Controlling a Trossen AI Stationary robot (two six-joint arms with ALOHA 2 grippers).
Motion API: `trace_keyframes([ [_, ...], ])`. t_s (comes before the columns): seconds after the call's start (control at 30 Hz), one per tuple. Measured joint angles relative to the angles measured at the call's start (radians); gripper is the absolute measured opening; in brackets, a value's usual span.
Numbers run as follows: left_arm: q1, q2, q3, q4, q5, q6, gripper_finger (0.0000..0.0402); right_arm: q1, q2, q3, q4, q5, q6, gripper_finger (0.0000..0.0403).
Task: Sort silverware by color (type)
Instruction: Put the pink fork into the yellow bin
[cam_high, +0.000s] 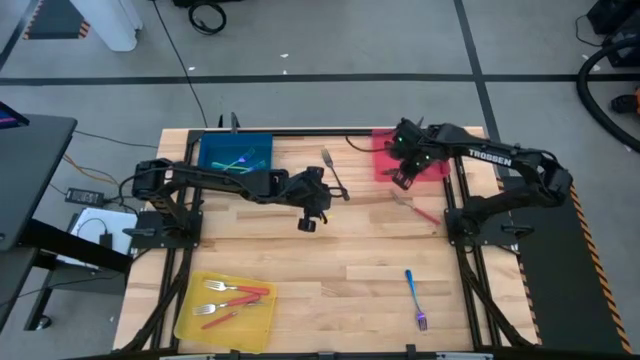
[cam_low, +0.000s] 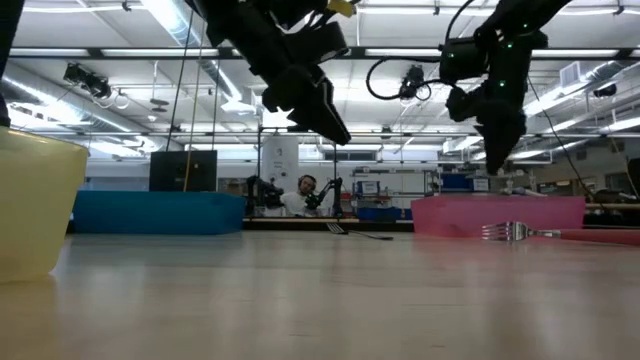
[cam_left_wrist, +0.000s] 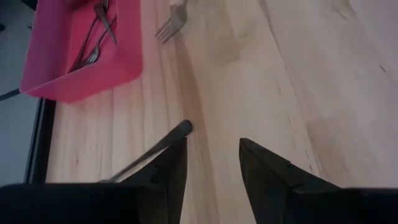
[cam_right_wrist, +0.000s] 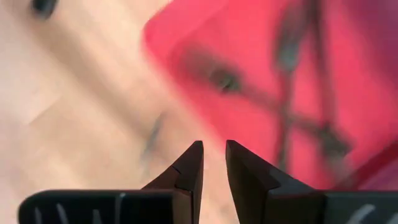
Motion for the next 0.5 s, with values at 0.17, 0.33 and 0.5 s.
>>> trace_keyframes([
  [0.17,0.001,0.0,0.0,-0.01,-0.001,-0.014,0.0145,0.059,0.002,-0.015,-0.122,-0.065,0.116,0.0077],
  [0.33,0.001,0.0,0.0,-0.039,-0.001,-0.024,0.0144,0.125,0.006,-0.091,-0.117,-0.076,0.164,0.0078],
  [0.5,0.001,0.0,0.001,-0.046,-0.001,-0.049,0.0144,0.175,0.006,-0.156,-0.054,-0.073,0.223,0.0078],
])
